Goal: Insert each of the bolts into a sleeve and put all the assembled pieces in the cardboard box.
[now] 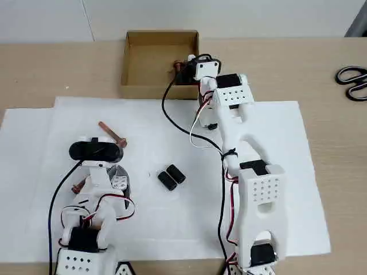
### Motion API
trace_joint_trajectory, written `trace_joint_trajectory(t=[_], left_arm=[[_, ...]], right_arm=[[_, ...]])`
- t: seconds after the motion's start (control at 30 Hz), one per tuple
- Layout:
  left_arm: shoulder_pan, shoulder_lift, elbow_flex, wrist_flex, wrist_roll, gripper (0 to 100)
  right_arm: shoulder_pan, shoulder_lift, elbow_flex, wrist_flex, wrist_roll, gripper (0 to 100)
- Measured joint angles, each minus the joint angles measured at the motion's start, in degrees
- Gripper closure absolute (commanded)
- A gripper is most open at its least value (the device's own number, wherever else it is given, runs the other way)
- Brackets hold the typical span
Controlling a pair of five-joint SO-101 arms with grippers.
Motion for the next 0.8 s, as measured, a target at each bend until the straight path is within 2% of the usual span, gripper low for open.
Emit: trace_joint_trajectory(t=[0.37, 0.5, 0.8], left_arm=[[0.0, 0.0, 0.0, 0.0, 0.0, 99], [0.0, 0.0, 0.0, 0.0, 0.0, 99], [0.0, 0.0, 0.0, 0.0, 0.0, 99]], right_arm=[[-0.4, 0.8, -0.4, -0.3, 0.4, 91.2], [-0.2, 0.8, -0.4, -0.4, 0.4, 99.1], [0.1, 1.0, -2.7, 2.6, 0.4, 99.3]])
